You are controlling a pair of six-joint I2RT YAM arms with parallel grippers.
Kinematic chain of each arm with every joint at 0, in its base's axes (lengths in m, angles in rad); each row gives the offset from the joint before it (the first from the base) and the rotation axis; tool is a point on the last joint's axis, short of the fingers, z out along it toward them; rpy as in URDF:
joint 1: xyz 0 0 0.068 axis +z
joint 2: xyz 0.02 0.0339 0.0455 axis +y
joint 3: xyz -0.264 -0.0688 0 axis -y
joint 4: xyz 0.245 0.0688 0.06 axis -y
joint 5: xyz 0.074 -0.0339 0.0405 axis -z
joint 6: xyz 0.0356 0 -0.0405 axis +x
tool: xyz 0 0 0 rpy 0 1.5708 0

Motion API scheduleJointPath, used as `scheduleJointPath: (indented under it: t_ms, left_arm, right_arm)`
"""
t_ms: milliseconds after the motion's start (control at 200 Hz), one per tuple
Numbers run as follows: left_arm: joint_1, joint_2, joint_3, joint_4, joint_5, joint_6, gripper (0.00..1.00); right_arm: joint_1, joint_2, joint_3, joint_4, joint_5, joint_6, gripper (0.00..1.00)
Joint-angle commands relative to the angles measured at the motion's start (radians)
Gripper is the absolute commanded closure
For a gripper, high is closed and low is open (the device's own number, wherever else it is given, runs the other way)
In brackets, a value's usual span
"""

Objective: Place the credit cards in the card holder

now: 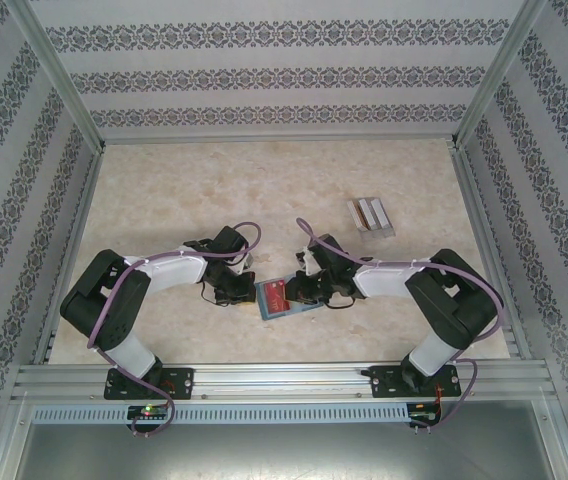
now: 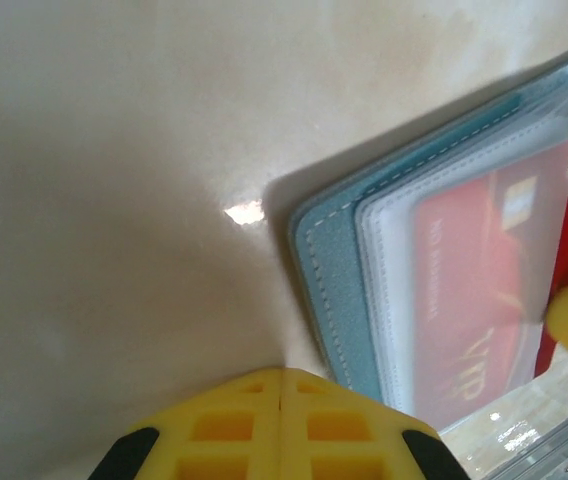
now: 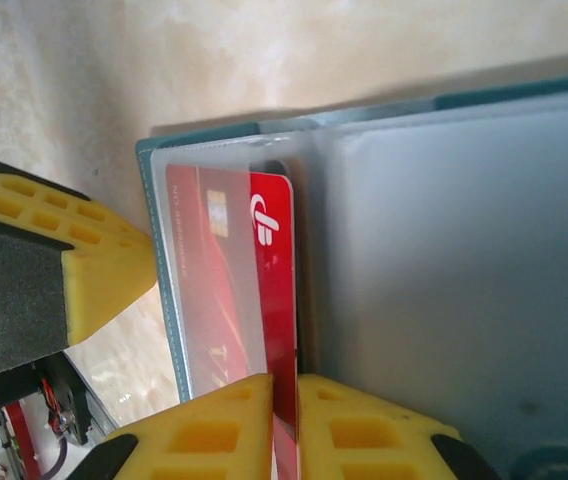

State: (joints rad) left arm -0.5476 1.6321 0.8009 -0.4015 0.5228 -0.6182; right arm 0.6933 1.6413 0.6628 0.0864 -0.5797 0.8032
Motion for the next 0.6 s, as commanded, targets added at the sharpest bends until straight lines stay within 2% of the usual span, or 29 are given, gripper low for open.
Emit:
scheduleJointPath:
  t_ms: [0,110,220,595]
  left_arm:
    - [0.000,0.014,-0.017,0.092,-0.024,-0.020,1.00]
    - [0.001,0.020,-0.018,0.094,-0.026,-0.028,1.00]
    - [0.002,0.025,-0.021,0.095,-0.030,-0.028,1.00]
    - [0.007,-0.022,-0.023,0.070,-0.045,-0.015,1.00]
  right_arm:
    - [0.043,0.032,0.045,0.000,0.021,0.000,0.86]
    - [0.053,0.051,0.062,-0.008,0.003,0.004,0.85]
    - [0.049,0.020,0.053,-0.040,0.027,-0.017,0.77]
    - [-0.013,-0.206,0.006,-0.226,0.120,-0.122,0.55]
